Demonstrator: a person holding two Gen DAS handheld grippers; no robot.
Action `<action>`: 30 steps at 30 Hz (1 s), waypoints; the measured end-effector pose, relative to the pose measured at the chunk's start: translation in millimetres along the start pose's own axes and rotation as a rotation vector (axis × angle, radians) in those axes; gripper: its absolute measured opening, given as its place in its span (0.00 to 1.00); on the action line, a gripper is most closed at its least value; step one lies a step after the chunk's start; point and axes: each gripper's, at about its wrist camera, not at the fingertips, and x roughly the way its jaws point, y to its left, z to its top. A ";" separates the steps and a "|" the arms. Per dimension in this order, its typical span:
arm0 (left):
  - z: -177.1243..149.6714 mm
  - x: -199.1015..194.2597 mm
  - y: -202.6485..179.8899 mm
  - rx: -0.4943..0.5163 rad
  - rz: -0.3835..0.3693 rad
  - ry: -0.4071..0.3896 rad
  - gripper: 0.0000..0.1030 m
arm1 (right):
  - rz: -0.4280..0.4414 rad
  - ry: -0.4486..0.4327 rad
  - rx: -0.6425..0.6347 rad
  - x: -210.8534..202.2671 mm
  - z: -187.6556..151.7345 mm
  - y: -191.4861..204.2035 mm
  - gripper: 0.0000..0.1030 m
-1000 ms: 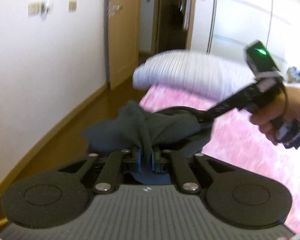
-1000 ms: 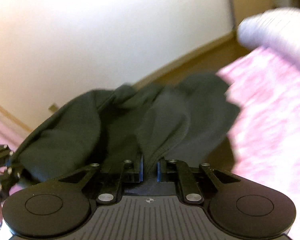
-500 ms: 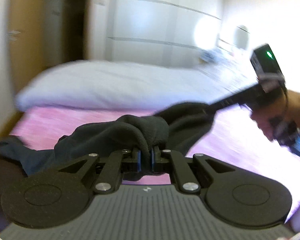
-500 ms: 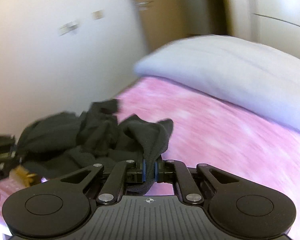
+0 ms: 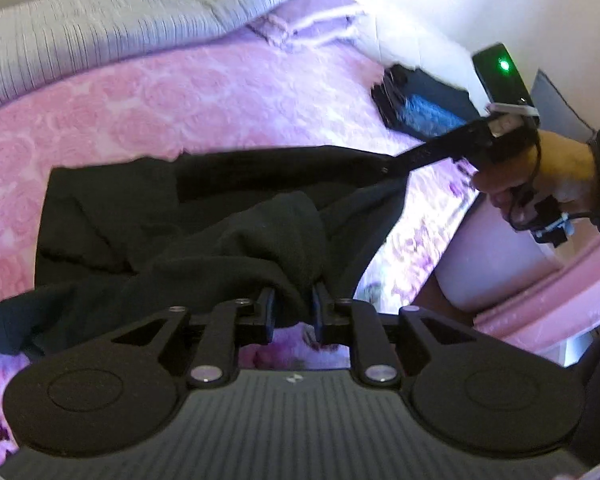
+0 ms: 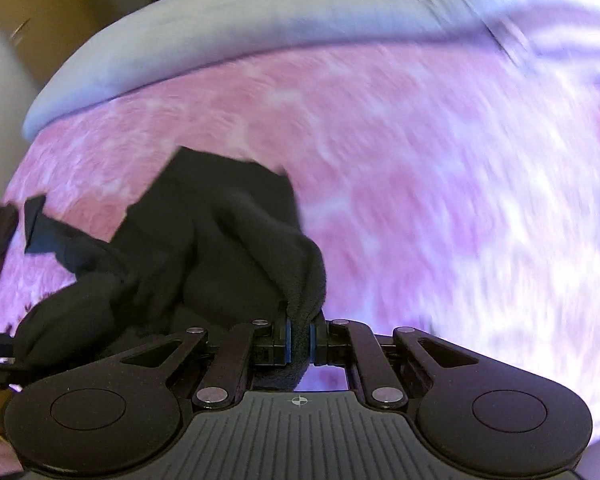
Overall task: Fold clothes
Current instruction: 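Lift the dark shirt with both grippers and shake it out above the bed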
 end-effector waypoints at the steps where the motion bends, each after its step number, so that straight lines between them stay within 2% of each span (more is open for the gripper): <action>1: -7.1 -4.6 1.3 -0.005 0.004 0.015 0.15 | 0.007 0.027 0.022 -2.9 -9.4 -6.3 0.06; 4: -28.3 -18.6 5.2 -0.019 0.017 0.058 0.04 | 0.051 0.182 0.044 16.1 -24.7 -7.8 0.06; 5: -35.4 -23.2 6.5 -0.023 0.022 0.073 0.01 | 0.039 0.204 0.015 23.3 -25.6 -2.5 0.07; 7: -52.9 -34.7 16.4 -0.062 0.036 0.100 0.01 | 0.007 0.239 -0.044 31.8 -24.7 8.1 0.16; 9: -71.5 -45.0 34.6 -0.129 0.061 0.118 0.02 | -0.028 0.218 -0.103 26.1 -20.8 17.3 0.40; 11: -88.5 -52.4 54.9 -0.202 0.092 0.131 0.07 | -0.045 0.164 -0.178 17.8 -11.4 33.9 0.54; 13: -95.8 -52.8 79.2 -0.273 0.141 0.134 0.21 | -0.038 0.124 -0.248 14.7 -1.9 56.2 0.59; 14: -98.8 -50.8 93.8 -0.316 0.159 0.126 0.35 | -0.019 0.116 -0.281 18.0 4.6 69.0 0.61; 15: -101.6 -48.6 108.2 -0.359 0.177 0.117 0.41 | 0.008 0.115 -0.313 24.5 10.3 83.0 0.63; 18: -103.3 -29.2 146.8 -0.451 0.234 0.091 0.41 | 0.100 0.141 -0.433 66.5 20.0 129.9 0.66; 21: -105.5 -11.4 166.9 -0.535 0.262 0.081 0.41 | 0.181 0.167 -0.660 108.9 23.0 179.2 0.67; 23: -111.8 -6.4 165.7 -0.597 0.277 0.043 0.43 | 0.238 0.178 -0.806 135.8 25.6 208.9 0.68; 27: -126.9 1.2 131.1 -0.742 0.306 -0.023 0.47 | 0.427 0.202 -1.048 207.7 33.6 269.4 0.75; 30: -138.2 6.9 105.2 -0.851 0.327 -0.074 0.50 | 0.546 0.239 -1.219 261.1 27.8 305.7 0.76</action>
